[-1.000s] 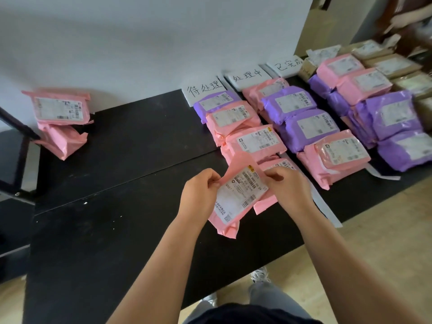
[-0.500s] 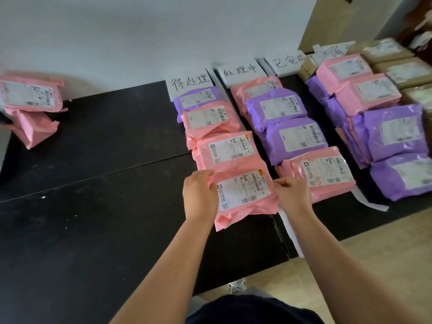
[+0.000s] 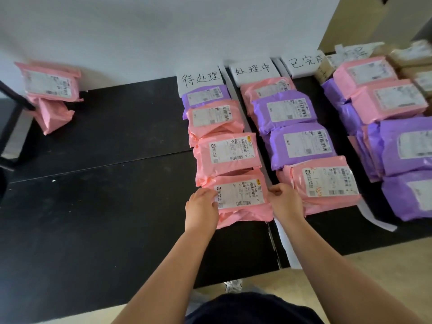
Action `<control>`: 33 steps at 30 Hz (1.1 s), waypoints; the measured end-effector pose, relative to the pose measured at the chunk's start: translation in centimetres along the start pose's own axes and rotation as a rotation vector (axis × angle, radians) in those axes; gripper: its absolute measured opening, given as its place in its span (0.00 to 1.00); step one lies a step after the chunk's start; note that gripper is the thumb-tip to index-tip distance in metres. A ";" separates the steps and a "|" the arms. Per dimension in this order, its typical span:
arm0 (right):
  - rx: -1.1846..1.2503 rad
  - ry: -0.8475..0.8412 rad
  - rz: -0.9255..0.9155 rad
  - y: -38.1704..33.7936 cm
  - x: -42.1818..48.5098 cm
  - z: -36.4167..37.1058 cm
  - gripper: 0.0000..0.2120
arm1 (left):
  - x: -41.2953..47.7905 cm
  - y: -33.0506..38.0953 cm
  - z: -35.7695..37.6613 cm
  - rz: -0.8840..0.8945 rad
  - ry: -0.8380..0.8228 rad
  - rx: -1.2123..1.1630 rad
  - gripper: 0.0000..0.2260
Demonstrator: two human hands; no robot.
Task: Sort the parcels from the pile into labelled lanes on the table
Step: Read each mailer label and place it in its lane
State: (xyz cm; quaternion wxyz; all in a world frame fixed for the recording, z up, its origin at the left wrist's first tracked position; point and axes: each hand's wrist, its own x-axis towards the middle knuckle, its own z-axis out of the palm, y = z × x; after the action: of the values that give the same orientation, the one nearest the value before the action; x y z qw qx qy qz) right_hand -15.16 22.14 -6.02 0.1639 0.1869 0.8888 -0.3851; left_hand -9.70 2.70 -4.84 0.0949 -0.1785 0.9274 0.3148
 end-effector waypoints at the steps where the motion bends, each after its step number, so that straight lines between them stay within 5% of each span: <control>1: -0.009 0.004 -0.012 -0.2 -0.1 -0.1 0.08 | -0.1 0.0 0.0 0.002 0.008 -0.004 0.15; 11: -0.077 0.112 -0.268 -2.8 -1.2 -0.1 0.08 | -0.7 0.0 -2.2 -0.004 0.126 -0.070 0.15; 19: -0.030 0.007 -0.412 -8.5 -3.1 2.5 0.09 | -0.8 -2.1 -7.1 -0.068 0.278 -0.089 0.16; 33: -0.083 -0.061 -0.448 -21.5 -10.0 17.5 0.13 | 2.1 -17.5 -20.6 -0.033 0.318 -0.149 0.16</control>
State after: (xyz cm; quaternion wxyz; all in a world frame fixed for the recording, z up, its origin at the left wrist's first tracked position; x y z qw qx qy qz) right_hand -13.71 -6.59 0.36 0.1087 -0.0336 0.9179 -0.3802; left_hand -6.12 -23.54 1.00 -0.0612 -0.2479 0.9018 0.3487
